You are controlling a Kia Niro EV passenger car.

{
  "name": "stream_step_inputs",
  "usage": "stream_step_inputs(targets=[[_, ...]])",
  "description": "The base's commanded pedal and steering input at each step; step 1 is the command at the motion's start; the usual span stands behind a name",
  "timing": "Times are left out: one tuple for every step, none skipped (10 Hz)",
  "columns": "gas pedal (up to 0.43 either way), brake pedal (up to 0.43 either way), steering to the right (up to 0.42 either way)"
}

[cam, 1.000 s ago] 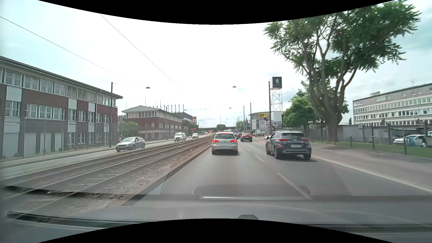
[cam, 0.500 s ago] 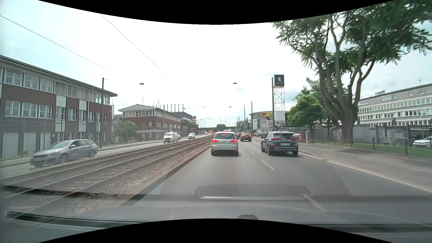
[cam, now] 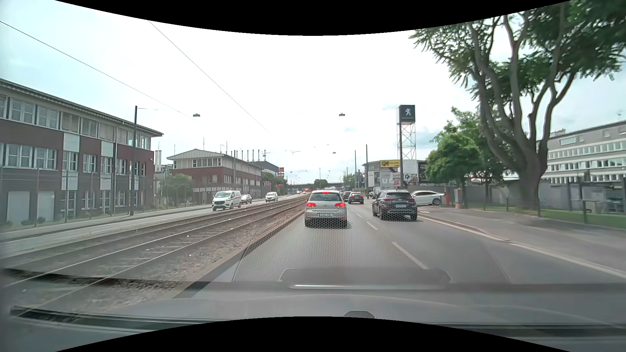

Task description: Follow the waypoints while adhering to traffic rules and regulations

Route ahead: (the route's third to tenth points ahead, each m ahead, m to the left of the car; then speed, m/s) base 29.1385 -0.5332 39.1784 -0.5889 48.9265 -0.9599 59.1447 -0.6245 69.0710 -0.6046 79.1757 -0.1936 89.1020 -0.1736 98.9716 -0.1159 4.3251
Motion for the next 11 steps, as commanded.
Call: stream_step_inputs(targets=[[0.000, 0.159, -0.008], [0.000, 0.159, -0.008], [0.000, 0.159, -0.008], [0.000, 0.159, -0.008], [0.000, 0.159, -0.008], [0.000, 0.159, -0.008], [0.000, 0.159, -0.007], [0.000, 0.165, -0.007], [0.000, 0.165, -0.007], [0.000, 0.165, -0.007], [0.000, 0.165, -0.007]])
